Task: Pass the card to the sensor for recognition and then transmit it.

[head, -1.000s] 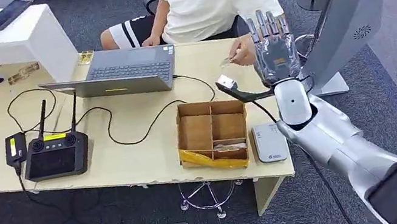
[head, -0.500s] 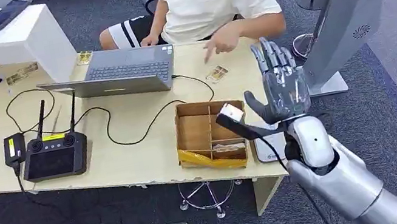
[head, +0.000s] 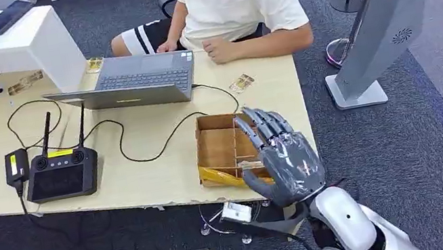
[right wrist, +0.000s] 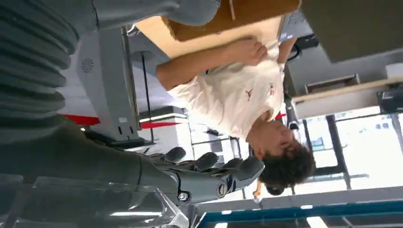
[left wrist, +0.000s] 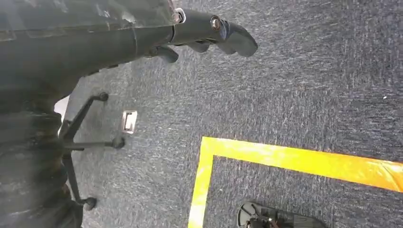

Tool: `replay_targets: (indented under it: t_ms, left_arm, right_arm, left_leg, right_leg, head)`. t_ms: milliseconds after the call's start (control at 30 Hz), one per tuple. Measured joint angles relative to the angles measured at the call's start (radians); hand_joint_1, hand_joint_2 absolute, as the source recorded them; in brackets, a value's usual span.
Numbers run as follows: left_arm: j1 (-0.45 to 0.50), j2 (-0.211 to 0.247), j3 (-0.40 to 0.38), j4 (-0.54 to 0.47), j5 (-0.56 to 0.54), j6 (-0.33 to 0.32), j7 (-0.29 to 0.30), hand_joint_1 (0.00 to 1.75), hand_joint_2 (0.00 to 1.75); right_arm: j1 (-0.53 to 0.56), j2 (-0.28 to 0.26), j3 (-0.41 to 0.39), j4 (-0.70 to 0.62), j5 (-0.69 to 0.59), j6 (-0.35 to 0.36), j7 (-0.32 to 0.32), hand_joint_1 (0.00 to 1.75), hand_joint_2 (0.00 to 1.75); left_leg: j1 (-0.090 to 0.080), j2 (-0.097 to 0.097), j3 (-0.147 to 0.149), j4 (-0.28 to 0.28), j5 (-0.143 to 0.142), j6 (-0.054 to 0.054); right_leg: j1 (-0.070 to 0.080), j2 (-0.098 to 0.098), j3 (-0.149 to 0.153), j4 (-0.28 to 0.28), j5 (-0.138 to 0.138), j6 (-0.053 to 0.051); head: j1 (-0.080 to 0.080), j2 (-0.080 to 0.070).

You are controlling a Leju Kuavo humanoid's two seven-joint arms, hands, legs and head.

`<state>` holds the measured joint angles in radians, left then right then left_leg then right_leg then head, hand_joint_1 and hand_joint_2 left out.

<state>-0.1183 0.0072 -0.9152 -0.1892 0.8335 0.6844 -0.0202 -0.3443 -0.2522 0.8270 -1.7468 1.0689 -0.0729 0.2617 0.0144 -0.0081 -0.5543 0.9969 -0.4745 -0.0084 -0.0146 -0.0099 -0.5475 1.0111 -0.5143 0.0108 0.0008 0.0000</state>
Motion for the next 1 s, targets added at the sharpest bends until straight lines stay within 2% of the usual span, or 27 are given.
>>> replay_targets:
  t_ms: [300, 400, 567, 667, 867, 1000]
  left_arm:
    - [-0.001, 0.0, 0.0, 0.0, -0.023, 0.0, 0.0, 0.0, 1.75]
    - [-0.006, -0.002, 0.0, 0.0, -0.048, 0.0, 0.017, 0.0, 1.75]
    - [-0.021, -0.005, 0.0, -0.001, -0.074, 0.0, 0.043, 0.0, 1.75]
    - [-0.023, -0.006, 0.0, -0.001, -0.08, 0.0, 0.048, 0.0, 1.75]
    - [-0.026, -0.007, 0.0, -0.001, -0.082, 0.0, 0.048, 0.0, 1.75]
    - [-0.026, -0.006, 0.001, -0.001, -0.088, 0.0, 0.049, 0.0, 1.75]
  right_arm:
    - [0.005, 0.01, 0.041, 0.052, 0.015, 0.011, 0.012, 0.0, 1.75]
    - [0.0, 0.031, 0.049, 0.146, 0.016, 0.008, 0.029, 0.0, 1.75]
    - [-0.04, 0.09, 0.06, 0.385, 0.018, -0.103, 0.043, 0.0, 1.75]
    - [-0.064, 0.119, 0.057, 0.503, 0.004, -0.137, 0.055, 0.0, 1.75]
    - [-0.093, 0.153, 0.05, 0.653, -0.014, -0.152, 0.063, 0.0, 1.75]
    - [-0.103, 0.169, 0.029, 0.713, -0.042, -0.188, 0.071, 0.0, 1.75]
  left_leg:
    - [0.0, 0.0, -0.001, 0.0, 0.0, 0.0]
    - [0.0, 0.0, -0.001, 0.0, 0.0, 0.0]
    - [0.0, 0.0, -0.001, 0.0, 0.001, 0.001]
    - [0.0, 0.0, -0.001, 0.0, 0.001, 0.001]
    - [0.0, 0.0, -0.001, 0.0, 0.001, 0.001]
    - [0.0, 0.0, -0.001, 0.0, 0.001, 0.001]
  right_leg:
    - [0.0, 0.0, 0.0, 0.0, 0.0, 0.0]
    - [0.0, 0.0, 0.0, 0.0, 0.0, 0.0]
    - [0.0, -0.001, 0.0, 0.0, 0.0, 0.0]
    - [0.0, 0.0, 0.0, 0.0, 0.0, 0.0]
    - [0.0, 0.0, 0.0, 0.0, 0.0, 0.0]
    - [0.0, 0.0, 0.0, 0.0, 0.0, 0.0]
  head:
    - [0.0, 0.0]
    - [0.0, 0.0]
    - [0.001, 0.0]
    - [0.0, 0.0]
    - [0.0, 0.0]
    - [0.0, 0.0]
